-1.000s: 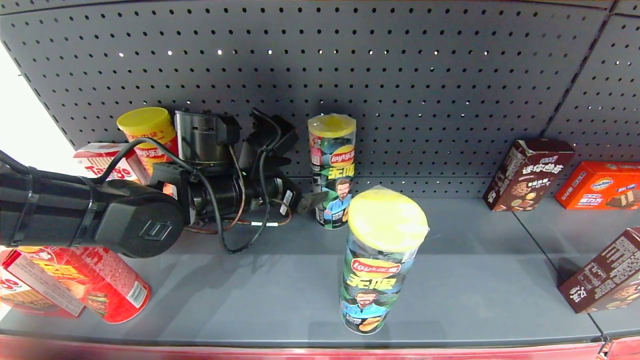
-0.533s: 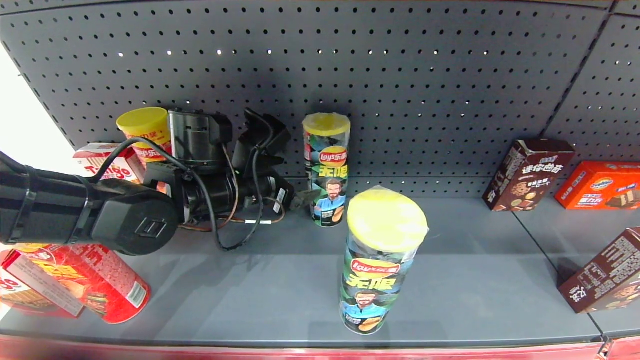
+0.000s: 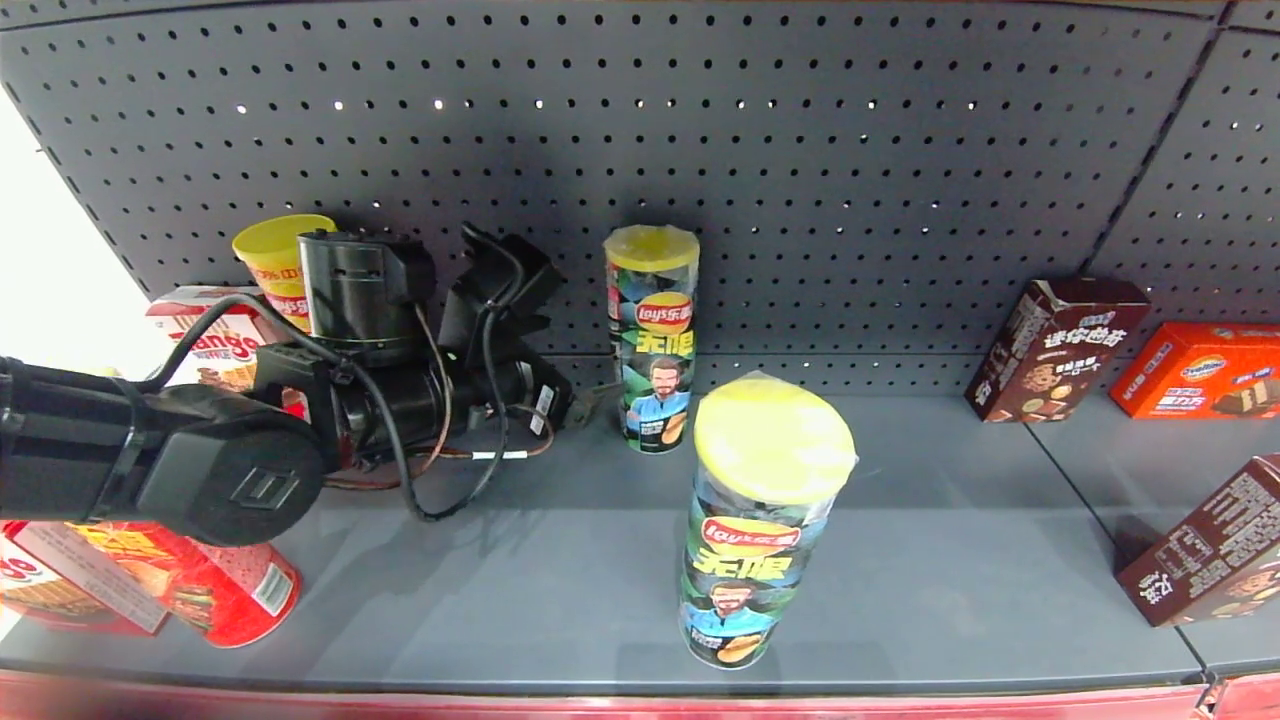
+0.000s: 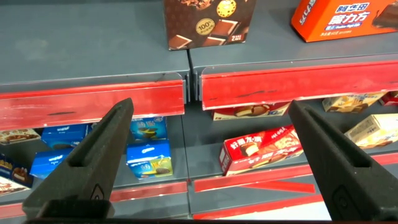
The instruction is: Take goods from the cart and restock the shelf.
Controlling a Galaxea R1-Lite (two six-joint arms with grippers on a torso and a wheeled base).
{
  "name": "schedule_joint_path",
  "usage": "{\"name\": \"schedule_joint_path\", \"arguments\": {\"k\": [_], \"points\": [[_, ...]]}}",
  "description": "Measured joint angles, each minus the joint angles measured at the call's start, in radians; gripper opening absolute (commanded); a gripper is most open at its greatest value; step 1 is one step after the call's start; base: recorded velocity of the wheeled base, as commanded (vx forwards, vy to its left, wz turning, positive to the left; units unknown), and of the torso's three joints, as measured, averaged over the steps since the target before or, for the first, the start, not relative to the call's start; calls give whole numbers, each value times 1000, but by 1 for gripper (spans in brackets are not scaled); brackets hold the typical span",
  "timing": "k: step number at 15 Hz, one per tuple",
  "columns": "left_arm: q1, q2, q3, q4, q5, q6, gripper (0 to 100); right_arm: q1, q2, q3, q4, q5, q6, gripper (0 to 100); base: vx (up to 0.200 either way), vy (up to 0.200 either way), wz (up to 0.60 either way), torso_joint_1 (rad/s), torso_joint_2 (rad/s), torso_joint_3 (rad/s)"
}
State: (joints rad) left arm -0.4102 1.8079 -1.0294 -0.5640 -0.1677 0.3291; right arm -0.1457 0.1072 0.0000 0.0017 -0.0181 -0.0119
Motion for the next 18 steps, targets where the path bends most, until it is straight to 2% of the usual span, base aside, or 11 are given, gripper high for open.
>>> {"name": "schedule_joint_path", "arguments": {"k": [3, 5, 9, 18], "points": [[2, -38, 46, -3, 65, 7, 100, 0, 0, 0, 0, 0, 0, 100, 0, 0, 0, 0, 0, 0], [3, -47, 47, -3, 129, 28, 100, 0, 0, 0, 0, 0, 0, 100, 0, 0, 0, 0, 0, 0], [4, -27, 9, 9, 179, 30, 100, 0, 0, 0, 0, 0, 0, 100, 0, 0, 0, 0, 0, 0], [-7, 63, -77, 19, 183, 30, 100, 0, 0, 0, 0, 0, 0, 100, 0, 0, 0, 0, 0, 0]]}}
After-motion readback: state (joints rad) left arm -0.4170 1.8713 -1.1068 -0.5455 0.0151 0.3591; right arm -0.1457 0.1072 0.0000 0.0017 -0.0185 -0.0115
